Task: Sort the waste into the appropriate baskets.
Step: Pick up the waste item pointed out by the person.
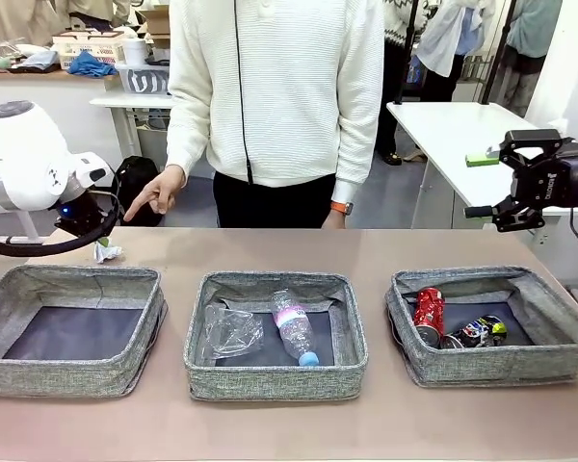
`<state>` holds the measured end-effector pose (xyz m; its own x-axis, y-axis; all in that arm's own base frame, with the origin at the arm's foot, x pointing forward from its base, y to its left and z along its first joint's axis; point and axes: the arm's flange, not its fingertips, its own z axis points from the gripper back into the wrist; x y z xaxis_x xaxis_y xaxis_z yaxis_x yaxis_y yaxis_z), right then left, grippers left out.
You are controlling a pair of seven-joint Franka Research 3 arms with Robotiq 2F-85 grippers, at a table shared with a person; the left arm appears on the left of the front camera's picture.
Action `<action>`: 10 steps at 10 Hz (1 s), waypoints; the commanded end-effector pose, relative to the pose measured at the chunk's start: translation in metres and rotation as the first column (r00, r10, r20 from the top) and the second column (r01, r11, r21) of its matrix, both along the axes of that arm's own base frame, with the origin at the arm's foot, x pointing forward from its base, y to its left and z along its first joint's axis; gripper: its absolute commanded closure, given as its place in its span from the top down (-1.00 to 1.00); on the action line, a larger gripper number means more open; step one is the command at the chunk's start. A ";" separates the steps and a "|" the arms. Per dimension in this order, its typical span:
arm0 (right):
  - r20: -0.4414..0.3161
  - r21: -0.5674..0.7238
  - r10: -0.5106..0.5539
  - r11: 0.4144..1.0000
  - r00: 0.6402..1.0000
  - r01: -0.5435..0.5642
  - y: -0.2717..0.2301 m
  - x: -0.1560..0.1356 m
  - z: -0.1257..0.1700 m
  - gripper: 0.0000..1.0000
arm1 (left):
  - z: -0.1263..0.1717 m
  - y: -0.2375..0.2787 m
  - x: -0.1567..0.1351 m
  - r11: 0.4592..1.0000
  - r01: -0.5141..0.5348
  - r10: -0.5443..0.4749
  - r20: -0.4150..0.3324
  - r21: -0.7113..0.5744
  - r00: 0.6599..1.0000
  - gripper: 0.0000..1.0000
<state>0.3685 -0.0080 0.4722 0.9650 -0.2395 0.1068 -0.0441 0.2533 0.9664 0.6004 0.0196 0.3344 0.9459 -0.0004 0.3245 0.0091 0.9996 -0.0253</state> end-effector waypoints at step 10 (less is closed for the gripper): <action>-0.007 0.019 -0.016 1.000 1.000 0.016 0.003 0.004 0.005 1.00 | 0.211 0.014 -0.261 0.993 -0.097 0.104 0.106 -0.070 0.989 -1.00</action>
<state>0.3687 -0.0080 0.4725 0.9649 -0.2396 0.1075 -0.0445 0.2544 0.9661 0.3614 0.0369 0.5606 0.9332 0.1073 0.3431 -0.0630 0.9885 -0.1377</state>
